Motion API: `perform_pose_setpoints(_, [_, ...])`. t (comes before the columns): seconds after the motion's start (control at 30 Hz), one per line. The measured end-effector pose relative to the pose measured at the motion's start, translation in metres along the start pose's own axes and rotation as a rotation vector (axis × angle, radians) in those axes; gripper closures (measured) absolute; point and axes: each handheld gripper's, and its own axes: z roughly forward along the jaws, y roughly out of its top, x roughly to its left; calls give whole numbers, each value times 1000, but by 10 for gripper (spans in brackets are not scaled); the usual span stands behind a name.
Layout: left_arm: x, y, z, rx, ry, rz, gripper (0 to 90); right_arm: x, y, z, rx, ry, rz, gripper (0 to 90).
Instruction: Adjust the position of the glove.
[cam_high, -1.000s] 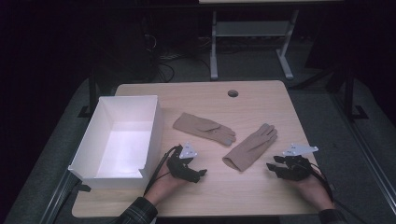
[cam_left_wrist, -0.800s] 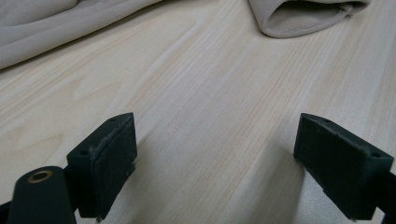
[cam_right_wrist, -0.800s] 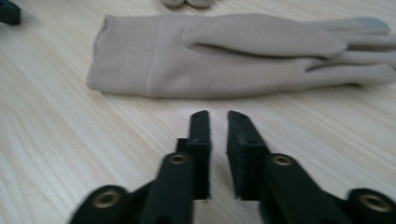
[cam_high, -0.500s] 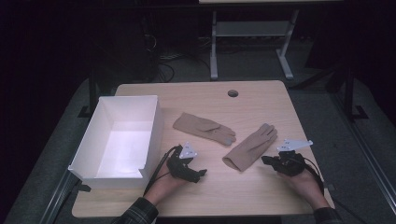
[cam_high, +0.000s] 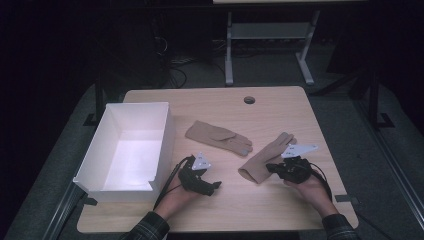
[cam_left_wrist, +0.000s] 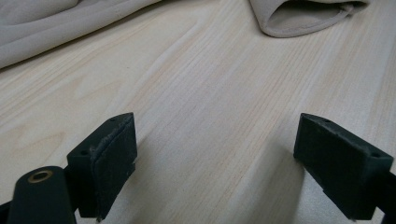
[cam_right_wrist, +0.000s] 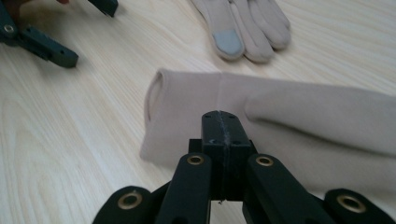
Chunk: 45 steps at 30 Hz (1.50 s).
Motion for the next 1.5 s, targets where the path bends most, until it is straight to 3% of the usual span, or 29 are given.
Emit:
perform_pose_setpoints(0.73, [0, 0, 0, -3, 1, -3, 126, 15, 33, 50, 0, 69, -40, 900])
perform_pose_setpoints(1.0, [1, 0, 0, 2, 3, 9, 126, 16, 31, 70, 47, 56, -45, 900])
perform_pose_setpoints(1.5, [-1, -1, 0, -4, 1, -4, 126, 20, 23, 62, 80, 64, -64, 900])
